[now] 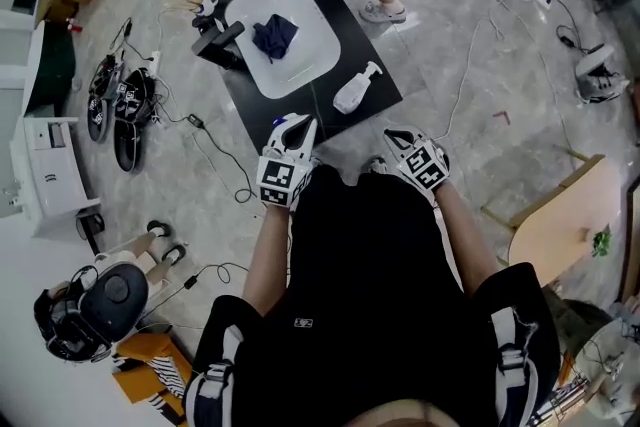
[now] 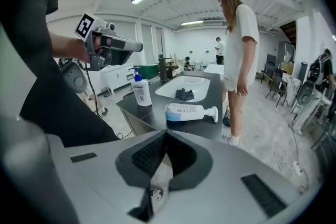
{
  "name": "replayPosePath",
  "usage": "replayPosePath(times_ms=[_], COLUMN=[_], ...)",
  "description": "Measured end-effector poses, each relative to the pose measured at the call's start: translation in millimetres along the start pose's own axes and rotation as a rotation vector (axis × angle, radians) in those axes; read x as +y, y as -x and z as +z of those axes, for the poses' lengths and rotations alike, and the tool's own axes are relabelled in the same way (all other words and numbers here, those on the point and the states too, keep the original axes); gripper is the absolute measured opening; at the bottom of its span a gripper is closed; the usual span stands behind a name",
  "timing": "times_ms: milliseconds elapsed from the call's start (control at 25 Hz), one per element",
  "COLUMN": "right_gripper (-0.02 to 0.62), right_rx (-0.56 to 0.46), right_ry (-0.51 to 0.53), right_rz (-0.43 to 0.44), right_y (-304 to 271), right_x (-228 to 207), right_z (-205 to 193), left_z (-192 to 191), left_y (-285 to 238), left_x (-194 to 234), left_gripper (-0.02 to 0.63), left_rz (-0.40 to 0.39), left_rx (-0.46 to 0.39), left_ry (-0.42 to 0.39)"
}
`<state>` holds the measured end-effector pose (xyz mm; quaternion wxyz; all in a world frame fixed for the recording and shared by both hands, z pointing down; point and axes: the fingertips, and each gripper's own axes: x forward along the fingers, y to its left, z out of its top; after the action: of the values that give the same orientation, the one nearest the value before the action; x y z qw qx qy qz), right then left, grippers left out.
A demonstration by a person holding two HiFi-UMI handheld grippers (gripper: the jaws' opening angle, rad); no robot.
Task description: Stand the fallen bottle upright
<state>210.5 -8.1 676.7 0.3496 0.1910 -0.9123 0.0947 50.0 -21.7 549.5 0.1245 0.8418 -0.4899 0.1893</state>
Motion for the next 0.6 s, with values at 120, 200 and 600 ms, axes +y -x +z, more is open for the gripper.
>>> replayPosePath(times_ms=[120,200,600], right_gripper=[0.060,0.060,0.060], right_rx=[0.010,0.009,0.042], right_ry=[-0.027,-0.045,-0.096], right_rz=[-0.016,-0.029,-0.065], right_y=[11,15,19], right_x=[-6,-9,-19], right_z=[-4,-7,-14], left_z=[3,4,-11], left_y=[-7,-13,-60], left_x=[-16,-23,-37], left_gripper=[0.014,0.014,0.014], left_rz=[-0.032,-0.059,-0.167], left_rx=[-0.001,0.007,0.071], left_ry=[-0.007,-0.018,-0.003])
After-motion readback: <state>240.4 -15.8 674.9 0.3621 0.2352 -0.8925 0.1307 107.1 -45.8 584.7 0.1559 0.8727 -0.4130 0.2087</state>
